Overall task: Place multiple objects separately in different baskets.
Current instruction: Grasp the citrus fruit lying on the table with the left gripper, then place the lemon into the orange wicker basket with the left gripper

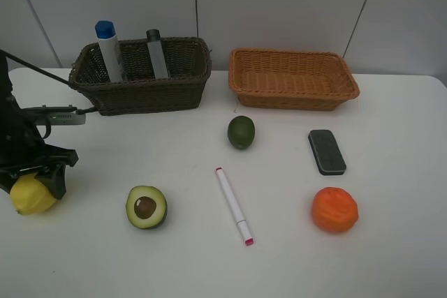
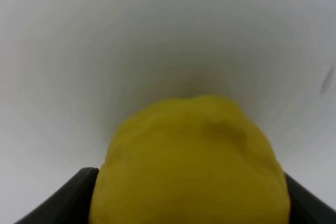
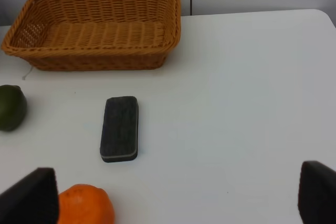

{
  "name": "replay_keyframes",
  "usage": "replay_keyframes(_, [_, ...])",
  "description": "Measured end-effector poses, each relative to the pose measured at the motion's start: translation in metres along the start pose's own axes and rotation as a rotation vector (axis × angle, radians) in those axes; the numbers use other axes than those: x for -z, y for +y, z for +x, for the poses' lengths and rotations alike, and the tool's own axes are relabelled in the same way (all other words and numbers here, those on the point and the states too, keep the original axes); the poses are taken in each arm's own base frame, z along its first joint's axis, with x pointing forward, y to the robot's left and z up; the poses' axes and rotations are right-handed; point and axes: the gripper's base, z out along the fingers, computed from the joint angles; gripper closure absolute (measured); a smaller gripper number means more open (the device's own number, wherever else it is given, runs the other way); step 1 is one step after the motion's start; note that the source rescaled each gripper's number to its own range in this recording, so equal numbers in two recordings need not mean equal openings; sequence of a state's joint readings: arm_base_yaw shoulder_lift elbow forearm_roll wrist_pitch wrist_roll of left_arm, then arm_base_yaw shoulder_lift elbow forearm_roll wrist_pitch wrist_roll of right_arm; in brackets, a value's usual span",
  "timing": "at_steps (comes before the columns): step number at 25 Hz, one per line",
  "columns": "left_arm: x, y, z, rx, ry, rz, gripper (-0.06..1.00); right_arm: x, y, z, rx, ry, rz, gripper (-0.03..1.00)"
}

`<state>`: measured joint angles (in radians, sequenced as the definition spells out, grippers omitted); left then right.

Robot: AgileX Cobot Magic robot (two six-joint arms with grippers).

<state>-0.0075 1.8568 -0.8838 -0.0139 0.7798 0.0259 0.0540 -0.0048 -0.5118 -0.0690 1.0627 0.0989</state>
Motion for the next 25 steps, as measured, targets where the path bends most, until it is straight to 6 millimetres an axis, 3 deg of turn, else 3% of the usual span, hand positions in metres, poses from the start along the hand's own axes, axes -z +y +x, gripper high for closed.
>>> replay_keyframes(5, [0.05,-0.006,-0.02,0.059,0.019,0.068,0.37,0.0,0.0,0.0,0.0,0.0,0.0,-0.03])
replay_keyframes(12, [0.14,-0.045,-0.069,0.071,-0.246,0.321,0.37,0.0,0.0,0.0,0.0,0.0,0.001,-0.03])
replay_keyframes(14, [0.164,-0.07,-0.082,0.012,-0.347,0.36,0.37,0.0,0.0,0.0,0.0,0.0,0.001,-0.03])
replay_keyframes(18, [0.191,-0.142,-0.109,-0.151,-0.547,0.417,0.37,0.0,0.0,0.0,0.0,0.0,0.001,-0.03])
replay_keyframes(21, [0.194,-0.202,-0.128,-0.241,-0.696,0.468,0.37,0.0,0.0,0.0,0.0,0.0,0.001,-0.03])
replay_keyframes(25, [0.183,-0.268,-0.153,-0.304,-0.914,0.534,0.37,0.0,0.0,0.0,0.0,0.0,0.001,-0.03])
